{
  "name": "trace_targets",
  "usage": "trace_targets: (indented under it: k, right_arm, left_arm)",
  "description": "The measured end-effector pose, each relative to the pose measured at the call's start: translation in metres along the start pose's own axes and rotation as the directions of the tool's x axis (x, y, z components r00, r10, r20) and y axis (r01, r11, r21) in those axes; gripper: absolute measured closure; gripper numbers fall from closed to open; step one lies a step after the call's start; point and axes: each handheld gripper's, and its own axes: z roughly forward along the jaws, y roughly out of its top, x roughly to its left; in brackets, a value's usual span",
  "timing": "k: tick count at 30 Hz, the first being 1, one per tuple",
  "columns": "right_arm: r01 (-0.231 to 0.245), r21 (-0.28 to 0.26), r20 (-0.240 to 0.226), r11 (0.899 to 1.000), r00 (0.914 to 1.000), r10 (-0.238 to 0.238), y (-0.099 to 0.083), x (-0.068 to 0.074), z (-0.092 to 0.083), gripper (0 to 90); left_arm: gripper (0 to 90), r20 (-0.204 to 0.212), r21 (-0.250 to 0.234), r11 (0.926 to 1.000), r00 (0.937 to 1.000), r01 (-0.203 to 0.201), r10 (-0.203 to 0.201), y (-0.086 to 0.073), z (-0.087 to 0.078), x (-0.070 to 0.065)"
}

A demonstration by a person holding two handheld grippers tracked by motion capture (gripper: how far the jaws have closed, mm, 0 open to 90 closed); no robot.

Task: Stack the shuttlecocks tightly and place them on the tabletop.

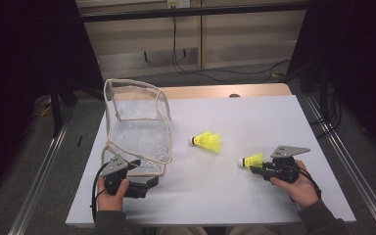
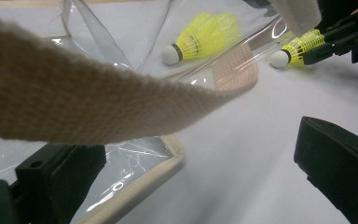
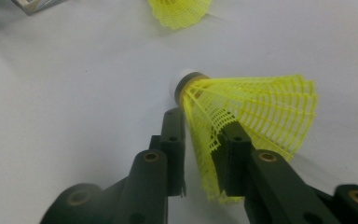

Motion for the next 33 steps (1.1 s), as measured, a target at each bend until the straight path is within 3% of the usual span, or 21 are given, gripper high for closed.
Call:
trace_targets:
  k: [11,33]
  right_arm:
    - [0.006,-0.008,-0.015,1.000,0.9999,-0.006,0.0003,-0.0003,0.0018,85.5]
    - [0.018,-0.006,-0.031,1.000,0.9994,-0.018,0.0018,-0.0004,0.0014,88.3]
  left_arm:
    - [1.9,0.001,-0.001,1.0000,1.0000,0.000,0.000,0.0000,0.0001,0.0001]
    - [1.9,0.000,-0.001,1.0000,1.0000,0.000,0.000,-0.0001,0.0002,0.0001]
